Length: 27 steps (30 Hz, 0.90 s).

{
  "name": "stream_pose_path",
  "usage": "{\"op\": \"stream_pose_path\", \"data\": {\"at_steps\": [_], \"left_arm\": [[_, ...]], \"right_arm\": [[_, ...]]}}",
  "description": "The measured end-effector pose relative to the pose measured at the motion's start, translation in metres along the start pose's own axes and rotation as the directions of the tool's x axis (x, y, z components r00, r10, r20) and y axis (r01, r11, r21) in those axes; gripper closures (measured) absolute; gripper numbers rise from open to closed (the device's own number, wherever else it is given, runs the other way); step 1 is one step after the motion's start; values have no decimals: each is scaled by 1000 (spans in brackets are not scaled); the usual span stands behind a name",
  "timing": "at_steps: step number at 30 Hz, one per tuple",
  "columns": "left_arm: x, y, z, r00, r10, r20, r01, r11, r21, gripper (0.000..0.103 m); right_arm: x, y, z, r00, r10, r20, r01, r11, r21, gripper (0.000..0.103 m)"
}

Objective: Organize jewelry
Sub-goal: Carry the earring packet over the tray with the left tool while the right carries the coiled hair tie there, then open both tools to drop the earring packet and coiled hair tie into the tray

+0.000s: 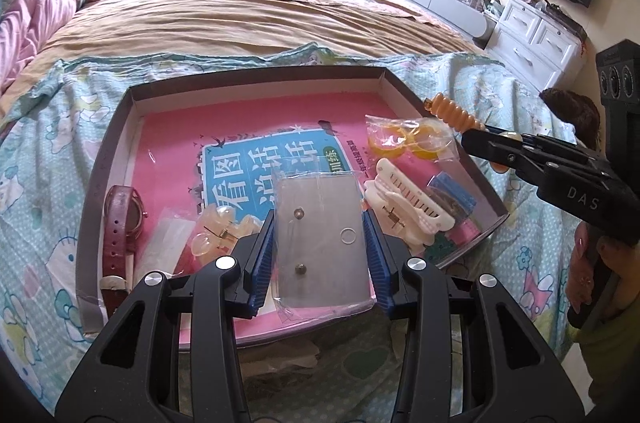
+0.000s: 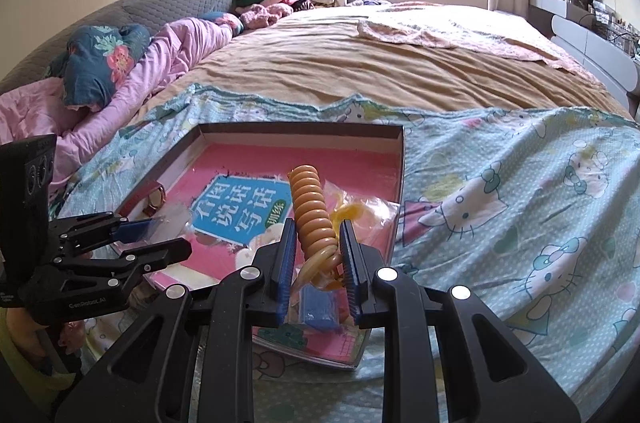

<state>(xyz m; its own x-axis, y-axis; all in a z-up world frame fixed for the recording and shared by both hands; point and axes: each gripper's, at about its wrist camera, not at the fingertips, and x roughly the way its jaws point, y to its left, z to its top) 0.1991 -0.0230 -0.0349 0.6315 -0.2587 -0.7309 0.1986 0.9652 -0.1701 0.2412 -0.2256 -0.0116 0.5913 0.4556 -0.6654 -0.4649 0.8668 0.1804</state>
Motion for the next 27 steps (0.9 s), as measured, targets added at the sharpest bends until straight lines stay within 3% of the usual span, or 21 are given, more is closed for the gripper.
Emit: {"op": "stream_pose_path", "data": {"at_steps": [6, 14, 19, 27], "left_arm": [[4, 0, -4, 1000, 6, -14, -6, 1000, 4, 69], [1, 3, -4, 1000, 13, -10, -13, 1000, -7, 69], [-1, 3, -4, 1000, 17, -6, -17, 1000, -7, 66], [-6, 3, -2, 1000, 19, 1, -19, 1000, -8, 63]], "right_arm": [[12, 0, -5, 999, 0, -39, 1, 1000, 10, 80], [8, 0, -5, 1000, -4, -30, 4, 1000, 9, 79], [-2, 0, -5, 1000, -10, -10, 10, 1000, 15, 64], [-15, 1, -5, 1000, -21, 15, 21, 1000, 21, 54]]}}
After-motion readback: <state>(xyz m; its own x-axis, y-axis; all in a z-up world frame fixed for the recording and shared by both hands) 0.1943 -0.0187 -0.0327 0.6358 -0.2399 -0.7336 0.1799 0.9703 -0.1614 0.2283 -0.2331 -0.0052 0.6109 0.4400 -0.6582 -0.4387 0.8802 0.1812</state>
